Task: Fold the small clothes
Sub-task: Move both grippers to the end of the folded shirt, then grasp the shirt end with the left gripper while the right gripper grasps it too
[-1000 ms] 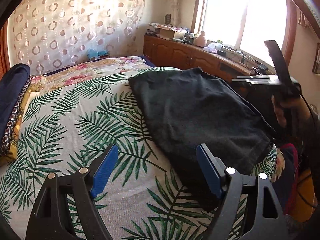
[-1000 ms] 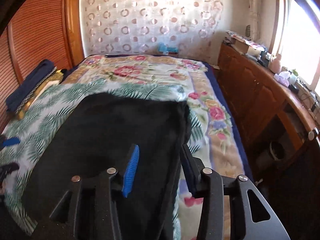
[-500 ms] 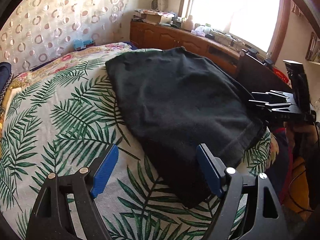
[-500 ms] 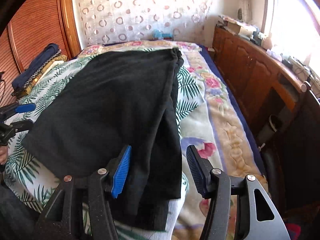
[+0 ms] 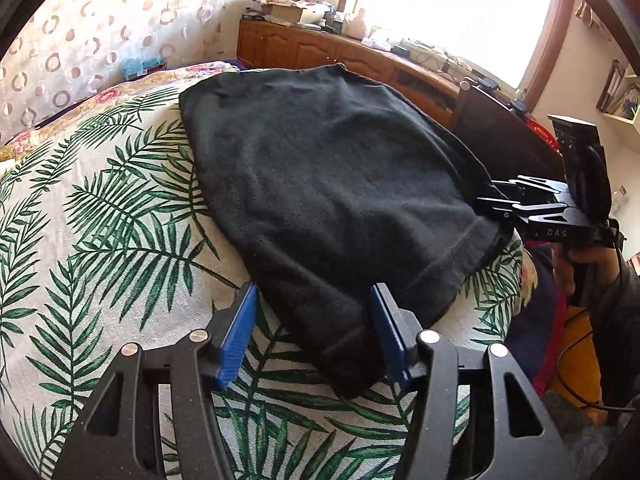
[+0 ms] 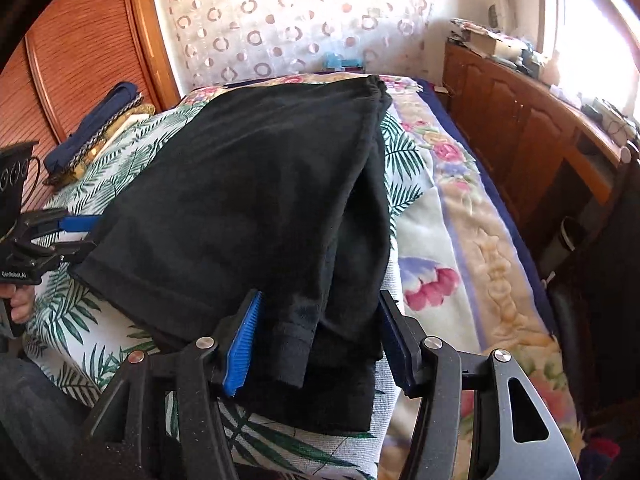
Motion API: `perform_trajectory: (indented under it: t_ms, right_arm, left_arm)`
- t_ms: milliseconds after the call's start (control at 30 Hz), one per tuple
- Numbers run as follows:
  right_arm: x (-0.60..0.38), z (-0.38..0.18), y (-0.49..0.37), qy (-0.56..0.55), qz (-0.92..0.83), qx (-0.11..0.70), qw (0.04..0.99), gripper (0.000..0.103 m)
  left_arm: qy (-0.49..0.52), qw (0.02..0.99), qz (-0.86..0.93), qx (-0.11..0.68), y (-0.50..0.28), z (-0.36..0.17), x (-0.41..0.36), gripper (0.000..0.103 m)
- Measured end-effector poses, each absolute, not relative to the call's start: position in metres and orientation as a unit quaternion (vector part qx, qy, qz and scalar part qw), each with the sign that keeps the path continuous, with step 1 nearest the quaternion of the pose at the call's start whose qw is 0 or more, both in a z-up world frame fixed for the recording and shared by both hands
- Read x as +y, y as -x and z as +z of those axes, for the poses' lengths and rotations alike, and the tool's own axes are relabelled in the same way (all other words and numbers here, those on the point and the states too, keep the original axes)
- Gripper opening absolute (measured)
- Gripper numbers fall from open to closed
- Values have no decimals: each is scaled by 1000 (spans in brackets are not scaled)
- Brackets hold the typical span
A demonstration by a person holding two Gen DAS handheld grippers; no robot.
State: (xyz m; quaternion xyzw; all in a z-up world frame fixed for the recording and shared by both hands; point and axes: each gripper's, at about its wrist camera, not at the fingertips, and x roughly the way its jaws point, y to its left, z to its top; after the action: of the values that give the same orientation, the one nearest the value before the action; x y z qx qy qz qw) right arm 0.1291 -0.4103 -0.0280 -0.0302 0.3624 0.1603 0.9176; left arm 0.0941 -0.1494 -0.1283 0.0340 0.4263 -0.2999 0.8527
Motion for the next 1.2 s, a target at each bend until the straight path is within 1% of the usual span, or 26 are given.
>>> perform_trajectory:
  t_ms: [67,233,267,300,333,400,500,533,567,667,733,767,933,1200]
  right_arm:
    - [-410,-29,-129,29,166,360,917,50]
    - [-411,-34,-132,24,171,356,918,50]
    - [-411,-36,-133,23,170,355,919,47]
    - [-410,-36,-133,25,169,353,920,42]
    - [-410,-37,-133,26,171,351,920,39]
    - [-407,-37,-130,24,175,348,921,27]
    - [-406,-37,-128,22,182,344,921,19]
    - [-407,-37,-127,19,185,339,922,18]
    - [-407,-36,-126,15,184,333,925,17]
    - [-410,-29,-120,1,188,306,933,17]
    - [-411,-22,-117,-8,192,288,938,16]
    - [-412,-17,-116,-11,193,281,940,16]
    - [-406,9,-113,-6,202,246,948,16]
    - [-394,83,-105,3,234,174,956,15]
  left_arm:
    - [-32,850,-307,427,-94,-128,-151,48]
    - [-31,849,-309,428,-94,-128,-153,46]
    - [-32,849,-309,428,-94,-128,-153,46]
    - [-33,849,-308,428,-94,-128,-153,46]
    - [-33,849,-308,428,-94,-128,-153,46]
    - [-32,849,-309,427,-94,-128,-153,46]
    - [-29,849,-310,427,-95,-128,-154,46]
    - [-29,849,-310,426,-95,-129,-153,46]
    - [-27,849,-313,426,-95,-129,-153,42]
    - [-25,843,-327,425,-94,-129,-153,20]
    - [-36,847,-328,417,-93,-124,-155,14]
    - [-32,850,-330,410,-93,-120,-153,12]
    - [-15,871,-333,361,-91,-82,-142,11]
    - [28,908,-323,265,-90,9,-97,10]
